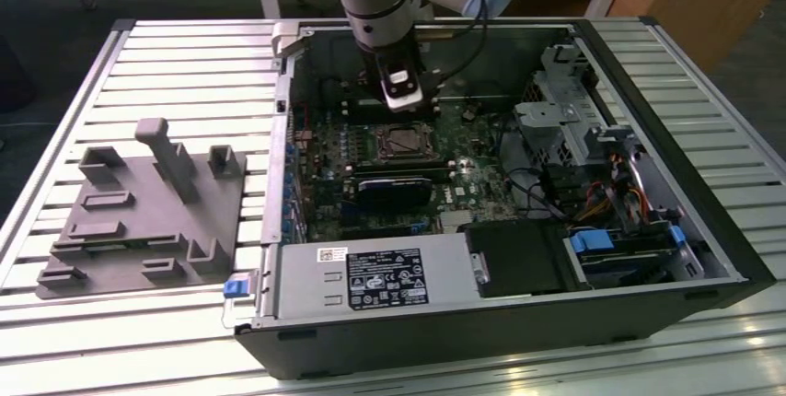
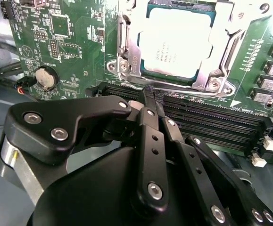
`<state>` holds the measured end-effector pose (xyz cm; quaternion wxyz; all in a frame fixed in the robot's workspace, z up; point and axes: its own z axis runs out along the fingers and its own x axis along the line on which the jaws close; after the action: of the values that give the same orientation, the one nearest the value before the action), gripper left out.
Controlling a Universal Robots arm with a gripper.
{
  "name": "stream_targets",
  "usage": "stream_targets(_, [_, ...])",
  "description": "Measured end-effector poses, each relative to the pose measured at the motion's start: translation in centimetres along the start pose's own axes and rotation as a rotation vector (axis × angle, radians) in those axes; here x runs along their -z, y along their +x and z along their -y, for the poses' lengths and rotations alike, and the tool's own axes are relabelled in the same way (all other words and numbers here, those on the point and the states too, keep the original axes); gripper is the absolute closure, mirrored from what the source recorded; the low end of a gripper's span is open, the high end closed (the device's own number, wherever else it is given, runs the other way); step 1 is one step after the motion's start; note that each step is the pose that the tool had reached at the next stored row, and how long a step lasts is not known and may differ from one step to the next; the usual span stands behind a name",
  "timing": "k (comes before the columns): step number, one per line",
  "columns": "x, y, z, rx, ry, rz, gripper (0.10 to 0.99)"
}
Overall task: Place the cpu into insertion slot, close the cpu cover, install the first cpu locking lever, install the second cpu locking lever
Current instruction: 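Install the first cpu locking lever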
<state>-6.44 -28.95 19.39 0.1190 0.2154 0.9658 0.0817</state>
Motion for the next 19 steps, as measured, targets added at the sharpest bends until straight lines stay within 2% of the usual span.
stream_targets(19, [-0.42, 0.00, -0.01, -0.036, 0.008, 0.0083, 0.980])
